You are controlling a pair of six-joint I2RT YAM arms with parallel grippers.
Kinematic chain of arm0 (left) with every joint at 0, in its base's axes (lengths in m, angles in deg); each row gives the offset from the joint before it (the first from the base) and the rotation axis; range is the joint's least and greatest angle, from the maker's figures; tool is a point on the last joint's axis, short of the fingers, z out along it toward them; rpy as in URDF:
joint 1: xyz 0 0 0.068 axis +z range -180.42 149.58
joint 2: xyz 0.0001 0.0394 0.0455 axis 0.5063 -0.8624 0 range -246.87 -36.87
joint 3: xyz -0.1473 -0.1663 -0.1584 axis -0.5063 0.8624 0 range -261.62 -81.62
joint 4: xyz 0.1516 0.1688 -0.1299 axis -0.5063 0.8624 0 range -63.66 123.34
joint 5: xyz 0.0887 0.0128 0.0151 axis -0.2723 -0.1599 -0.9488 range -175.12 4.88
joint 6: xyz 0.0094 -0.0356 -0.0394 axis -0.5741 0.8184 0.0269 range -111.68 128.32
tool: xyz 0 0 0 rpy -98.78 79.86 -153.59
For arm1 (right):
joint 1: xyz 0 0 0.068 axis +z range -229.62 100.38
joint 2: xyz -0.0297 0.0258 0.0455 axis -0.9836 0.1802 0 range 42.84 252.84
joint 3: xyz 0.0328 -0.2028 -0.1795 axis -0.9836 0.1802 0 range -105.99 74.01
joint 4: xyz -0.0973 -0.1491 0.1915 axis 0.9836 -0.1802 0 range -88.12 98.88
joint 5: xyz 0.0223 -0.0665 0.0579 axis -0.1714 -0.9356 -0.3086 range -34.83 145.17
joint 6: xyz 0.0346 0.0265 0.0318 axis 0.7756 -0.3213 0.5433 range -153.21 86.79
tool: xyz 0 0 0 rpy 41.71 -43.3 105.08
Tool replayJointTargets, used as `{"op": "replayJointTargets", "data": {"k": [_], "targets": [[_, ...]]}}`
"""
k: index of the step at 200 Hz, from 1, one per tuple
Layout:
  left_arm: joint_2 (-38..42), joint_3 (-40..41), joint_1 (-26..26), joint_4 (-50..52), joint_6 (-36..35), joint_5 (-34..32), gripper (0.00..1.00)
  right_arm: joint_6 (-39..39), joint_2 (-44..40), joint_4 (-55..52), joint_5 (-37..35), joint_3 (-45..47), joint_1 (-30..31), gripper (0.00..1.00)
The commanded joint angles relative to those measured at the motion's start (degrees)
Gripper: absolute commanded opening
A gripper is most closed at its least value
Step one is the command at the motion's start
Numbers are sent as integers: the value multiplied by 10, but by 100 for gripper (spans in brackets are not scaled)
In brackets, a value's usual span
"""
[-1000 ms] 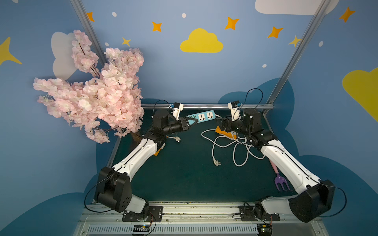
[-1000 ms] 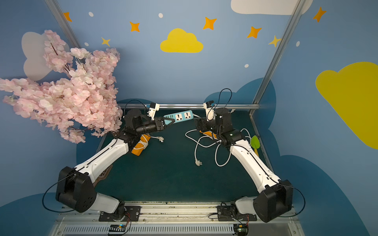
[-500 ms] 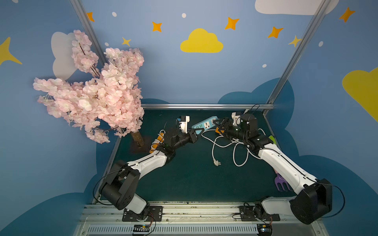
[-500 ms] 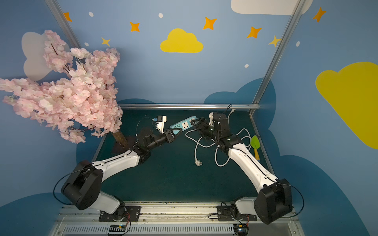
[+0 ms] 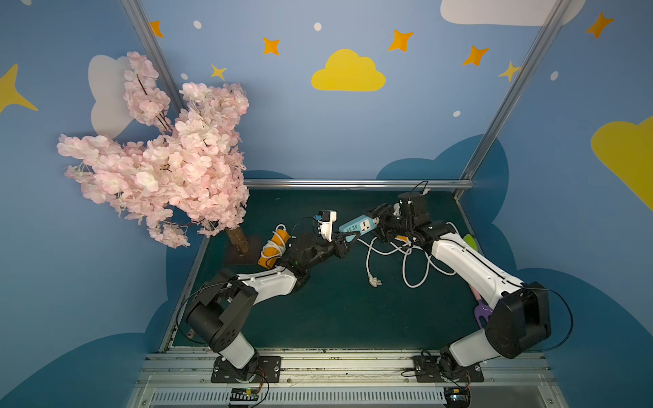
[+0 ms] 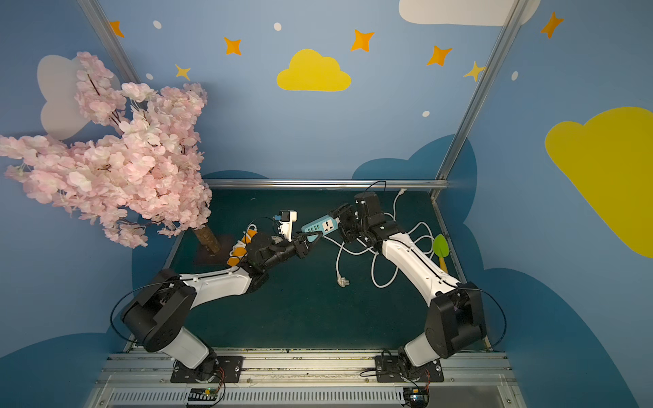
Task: Wrap the cord around the power strip
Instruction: Pick up the power strip from the center of the board.
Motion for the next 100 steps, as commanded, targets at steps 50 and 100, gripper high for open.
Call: {"op": "replayJointTargets", "data": {"k": [50, 100], "targets": [[63, -9, -7, 162, -93, 6, 45, -24, 40, 8, -21, -13, -10, 22], [95, -105, 42, 484, -193, 103, 62, -89, 46, -20, -33, -38, -5, 15]]}}
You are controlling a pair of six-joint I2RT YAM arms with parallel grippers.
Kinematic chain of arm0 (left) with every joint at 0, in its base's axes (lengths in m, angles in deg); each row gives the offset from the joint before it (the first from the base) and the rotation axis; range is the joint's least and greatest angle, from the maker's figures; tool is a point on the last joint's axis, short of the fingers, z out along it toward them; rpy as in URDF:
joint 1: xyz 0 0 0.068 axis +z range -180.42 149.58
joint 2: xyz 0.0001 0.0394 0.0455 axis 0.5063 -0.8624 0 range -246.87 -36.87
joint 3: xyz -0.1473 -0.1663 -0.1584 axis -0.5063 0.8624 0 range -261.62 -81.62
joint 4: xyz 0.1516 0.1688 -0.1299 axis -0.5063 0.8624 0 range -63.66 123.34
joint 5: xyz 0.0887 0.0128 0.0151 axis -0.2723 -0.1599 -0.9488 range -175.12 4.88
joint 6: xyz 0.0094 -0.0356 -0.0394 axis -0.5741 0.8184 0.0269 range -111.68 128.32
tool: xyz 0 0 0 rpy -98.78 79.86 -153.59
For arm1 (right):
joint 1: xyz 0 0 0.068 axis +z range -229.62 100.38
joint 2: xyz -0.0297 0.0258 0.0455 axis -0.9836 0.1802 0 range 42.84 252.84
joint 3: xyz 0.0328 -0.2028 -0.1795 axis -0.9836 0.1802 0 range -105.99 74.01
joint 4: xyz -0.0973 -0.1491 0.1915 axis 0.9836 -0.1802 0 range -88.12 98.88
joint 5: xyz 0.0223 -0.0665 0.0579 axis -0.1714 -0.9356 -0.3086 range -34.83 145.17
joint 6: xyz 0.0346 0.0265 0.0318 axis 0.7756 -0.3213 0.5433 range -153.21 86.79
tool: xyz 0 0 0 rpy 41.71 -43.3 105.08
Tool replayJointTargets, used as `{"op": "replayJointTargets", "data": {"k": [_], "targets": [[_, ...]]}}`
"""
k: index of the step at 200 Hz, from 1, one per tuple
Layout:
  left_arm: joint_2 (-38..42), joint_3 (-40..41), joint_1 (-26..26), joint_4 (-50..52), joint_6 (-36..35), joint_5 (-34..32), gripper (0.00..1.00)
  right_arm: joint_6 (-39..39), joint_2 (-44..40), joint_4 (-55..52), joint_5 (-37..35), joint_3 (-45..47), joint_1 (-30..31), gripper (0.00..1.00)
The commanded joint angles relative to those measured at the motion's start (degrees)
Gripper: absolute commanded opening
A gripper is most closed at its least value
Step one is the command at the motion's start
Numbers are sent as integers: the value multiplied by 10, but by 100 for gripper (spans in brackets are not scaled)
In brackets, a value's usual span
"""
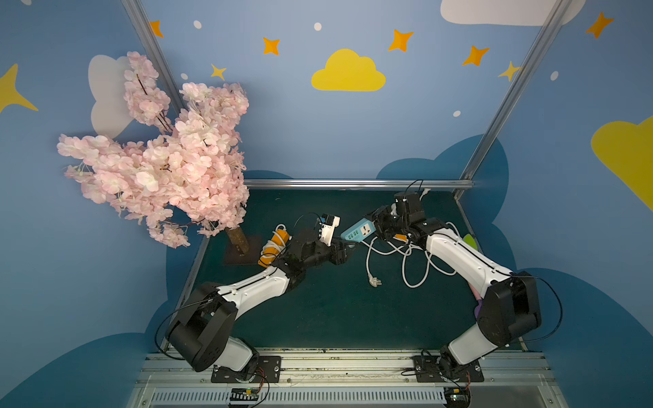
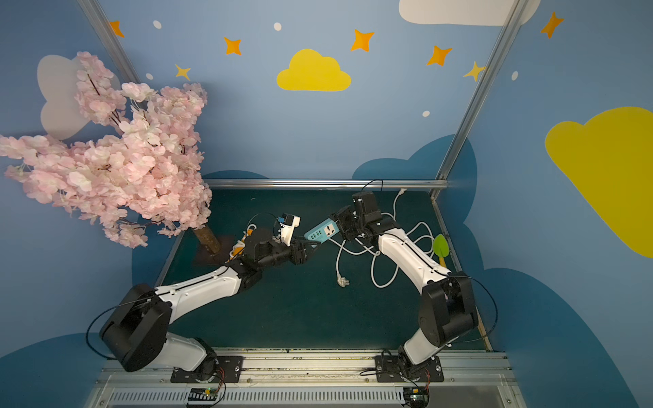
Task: Wrap the cord around the power strip
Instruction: Pick up the power strip from the center of the board.
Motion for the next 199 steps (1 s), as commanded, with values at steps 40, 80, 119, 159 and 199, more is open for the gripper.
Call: {"op": "replayJointTargets", "data": {"k": [40, 80, 119, 159, 199], "targets": [[-62, -165, 26, 343, -159, 124, 63, -68, 24, -28, -23, -49, 19, 16], [-101, -200, 27, 372, -159, 149, 60, -74, 38, -21, -22, -68, 29, 15], [-107, -197, 39, 334, -117, 160, 46, -86, 51, -18, -17, -83, 41, 15], [-91, -192, 57, 331, -98, 170, 58, -134, 46, -33, -39, -94, 49, 16], [-98, -212, 62, 339, -96, 180, 55, -154, 55, -30, -33, -105, 54, 16]]}}
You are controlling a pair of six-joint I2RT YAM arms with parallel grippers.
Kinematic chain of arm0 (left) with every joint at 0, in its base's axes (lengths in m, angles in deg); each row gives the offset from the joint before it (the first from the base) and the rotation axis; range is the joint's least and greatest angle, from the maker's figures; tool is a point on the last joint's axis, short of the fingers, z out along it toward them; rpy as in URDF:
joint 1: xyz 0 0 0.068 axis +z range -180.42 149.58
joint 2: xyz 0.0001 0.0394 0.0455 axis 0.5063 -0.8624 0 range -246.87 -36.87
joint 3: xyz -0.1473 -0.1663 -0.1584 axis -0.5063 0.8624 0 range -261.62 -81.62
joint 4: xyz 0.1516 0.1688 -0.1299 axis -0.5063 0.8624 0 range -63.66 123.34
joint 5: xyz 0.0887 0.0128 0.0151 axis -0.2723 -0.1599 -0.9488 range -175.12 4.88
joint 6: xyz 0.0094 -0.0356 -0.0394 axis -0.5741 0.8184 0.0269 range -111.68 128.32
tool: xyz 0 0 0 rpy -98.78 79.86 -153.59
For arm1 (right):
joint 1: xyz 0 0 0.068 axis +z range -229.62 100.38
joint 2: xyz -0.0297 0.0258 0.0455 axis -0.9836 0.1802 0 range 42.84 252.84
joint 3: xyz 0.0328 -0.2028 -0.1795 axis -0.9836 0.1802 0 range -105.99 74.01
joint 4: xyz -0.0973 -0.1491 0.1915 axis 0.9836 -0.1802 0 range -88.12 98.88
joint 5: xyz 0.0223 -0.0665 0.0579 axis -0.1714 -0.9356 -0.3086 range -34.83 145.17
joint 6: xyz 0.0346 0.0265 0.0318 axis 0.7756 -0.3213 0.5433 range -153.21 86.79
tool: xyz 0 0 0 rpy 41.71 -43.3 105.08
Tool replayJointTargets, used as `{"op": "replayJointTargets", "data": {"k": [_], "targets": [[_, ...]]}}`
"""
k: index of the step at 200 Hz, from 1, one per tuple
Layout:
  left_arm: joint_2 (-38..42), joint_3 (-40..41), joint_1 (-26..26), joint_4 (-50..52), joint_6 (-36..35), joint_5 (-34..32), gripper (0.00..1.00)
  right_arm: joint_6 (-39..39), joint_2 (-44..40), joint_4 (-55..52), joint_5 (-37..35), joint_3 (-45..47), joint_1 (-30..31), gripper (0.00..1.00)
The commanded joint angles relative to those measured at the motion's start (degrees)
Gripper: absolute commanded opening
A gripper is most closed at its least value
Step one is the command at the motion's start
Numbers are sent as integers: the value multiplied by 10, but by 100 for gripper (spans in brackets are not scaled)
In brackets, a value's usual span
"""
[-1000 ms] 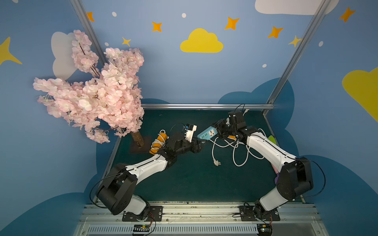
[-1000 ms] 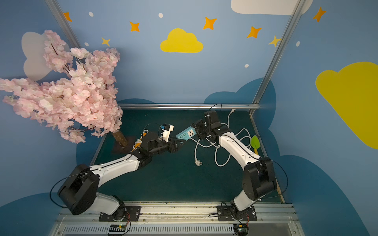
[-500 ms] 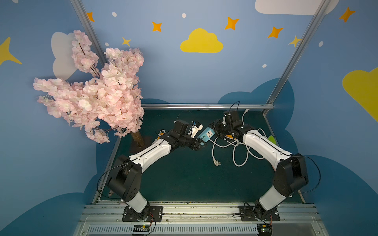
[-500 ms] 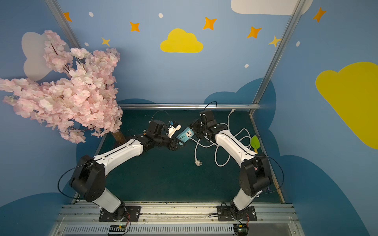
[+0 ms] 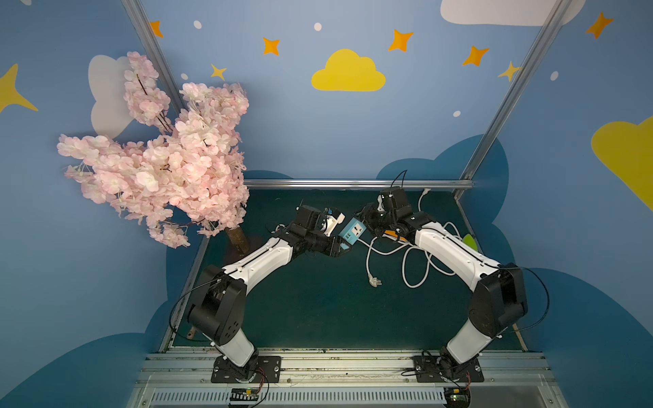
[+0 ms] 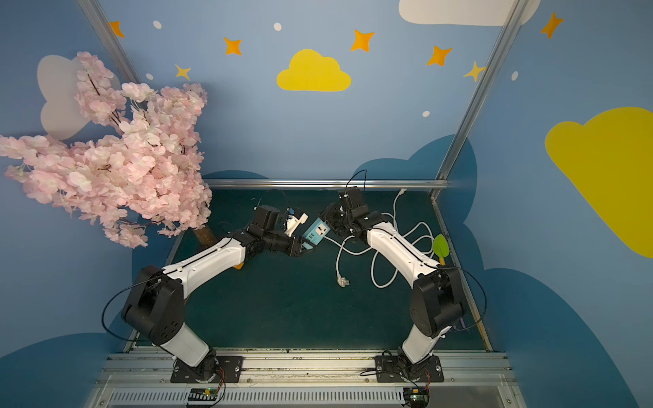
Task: Wrap the cord around the power strip
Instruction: Pick up the power strip from the center of the board.
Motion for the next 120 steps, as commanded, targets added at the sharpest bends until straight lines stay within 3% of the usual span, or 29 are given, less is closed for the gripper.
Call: {"op": "replayJointTargets", "data": {"k": [1, 12, 26, 61, 76, 98, 120], "targets": [[7, -21, 2, 0, 3, 20, 55, -25, 5, 5, -2, -22, 4, 16], [9, -21, 2, -5, 3, 23, 54, -20, 5, 10, 3, -16, 2, 16], [5, -24, 1, -3, 3, 27, 46, -17, 3, 20, 5, -9, 3, 16], [-4, -22, 2, -21, 13, 39, 16, -12, 4, 28, 19, -13, 2, 23], [8, -15, 3, -38, 18, 35, 7, -26, 9, 27, 33, -25, -2, 36], [33, -4, 17, -64, 43, 20, 3, -88, 22, -19, 79, -63, -20, 59], [50, 1, 47, -82, 93, 6, 2, -150, 6, -48, 115, -60, -46, 72]]}}
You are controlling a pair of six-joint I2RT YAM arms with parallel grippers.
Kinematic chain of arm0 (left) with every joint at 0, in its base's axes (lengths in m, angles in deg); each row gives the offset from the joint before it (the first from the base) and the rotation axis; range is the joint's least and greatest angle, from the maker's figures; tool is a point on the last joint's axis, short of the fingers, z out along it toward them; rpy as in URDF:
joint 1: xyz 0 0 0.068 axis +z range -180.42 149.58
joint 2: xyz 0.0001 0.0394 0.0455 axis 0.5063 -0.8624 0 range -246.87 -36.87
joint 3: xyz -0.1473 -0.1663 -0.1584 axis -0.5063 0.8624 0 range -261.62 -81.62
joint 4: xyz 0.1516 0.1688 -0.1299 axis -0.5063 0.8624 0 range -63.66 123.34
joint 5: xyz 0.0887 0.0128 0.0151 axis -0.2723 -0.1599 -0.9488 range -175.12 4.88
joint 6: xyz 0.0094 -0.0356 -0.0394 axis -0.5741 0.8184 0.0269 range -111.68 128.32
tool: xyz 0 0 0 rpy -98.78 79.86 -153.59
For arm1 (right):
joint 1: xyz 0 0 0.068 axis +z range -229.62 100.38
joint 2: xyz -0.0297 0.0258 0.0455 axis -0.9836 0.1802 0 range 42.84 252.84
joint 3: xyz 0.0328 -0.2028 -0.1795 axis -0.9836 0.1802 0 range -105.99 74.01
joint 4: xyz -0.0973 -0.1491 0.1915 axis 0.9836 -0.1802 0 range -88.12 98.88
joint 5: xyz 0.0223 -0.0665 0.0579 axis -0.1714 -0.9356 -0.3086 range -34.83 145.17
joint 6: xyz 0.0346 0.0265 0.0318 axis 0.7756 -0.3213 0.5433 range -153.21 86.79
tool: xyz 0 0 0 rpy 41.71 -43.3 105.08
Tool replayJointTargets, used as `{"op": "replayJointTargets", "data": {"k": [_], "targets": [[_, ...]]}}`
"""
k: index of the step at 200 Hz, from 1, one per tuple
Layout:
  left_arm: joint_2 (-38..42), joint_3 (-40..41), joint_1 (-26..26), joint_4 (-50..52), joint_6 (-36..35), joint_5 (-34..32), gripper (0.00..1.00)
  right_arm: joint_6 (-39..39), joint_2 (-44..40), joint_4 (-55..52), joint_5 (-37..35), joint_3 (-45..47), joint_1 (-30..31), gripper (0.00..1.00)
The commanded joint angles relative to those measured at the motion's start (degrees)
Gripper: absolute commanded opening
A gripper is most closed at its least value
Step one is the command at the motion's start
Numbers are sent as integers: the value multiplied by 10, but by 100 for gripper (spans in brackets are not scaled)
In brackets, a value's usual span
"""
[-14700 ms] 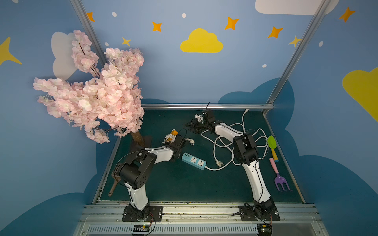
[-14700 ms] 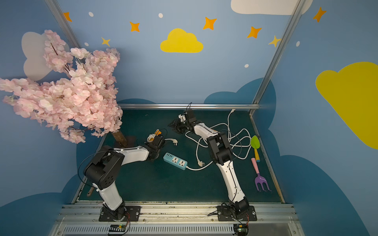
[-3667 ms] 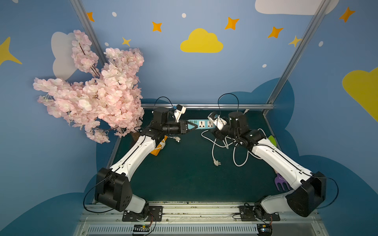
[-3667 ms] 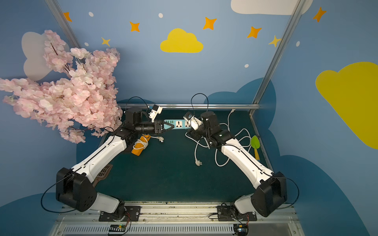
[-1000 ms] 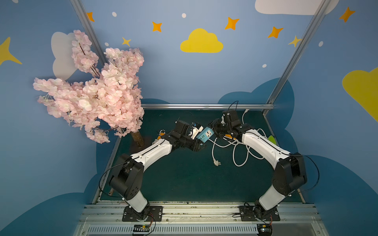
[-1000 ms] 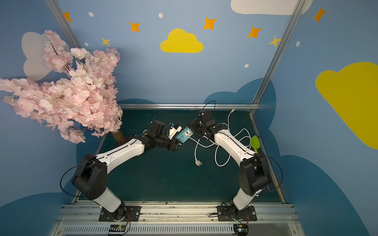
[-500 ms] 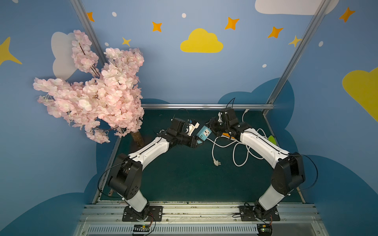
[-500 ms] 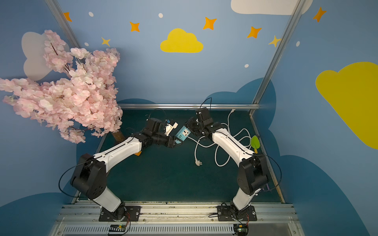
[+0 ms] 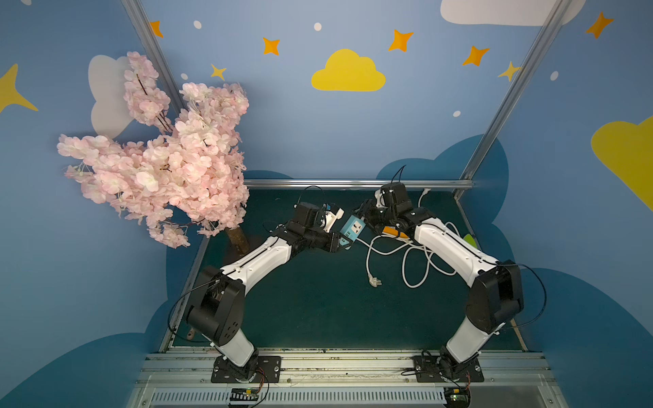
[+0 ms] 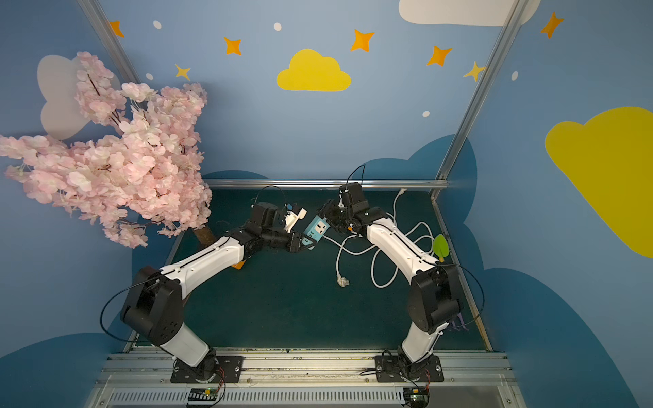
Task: Wrap the cord around the power strip
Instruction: Pick up the power strip from the center of the board.
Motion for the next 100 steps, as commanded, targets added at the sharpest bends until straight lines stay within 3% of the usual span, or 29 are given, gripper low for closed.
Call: {"op": "replayJointTargets", "data": {"k": [1, 44, 58, 71, 100], "targets": [[39, 1, 33, -51, 57, -5, 3, -86, -19, -30, 57, -13, -27, 72], [60, -45, 48, -21, 66, -8, 2, -206, -132, -7, 117, 93, -84, 78], [74, -66, 47, -2, 56, -6, 2, -243, -174, -7, 75, 143, -111, 79], [89, -78, 48, 10, 45, -7, 2, -273, -212, 10, -13, 203, -131, 80], [103, -89, 48, 13, 54, 0, 2, -351, -255, 142, -82, 318, -151, 80]]}}
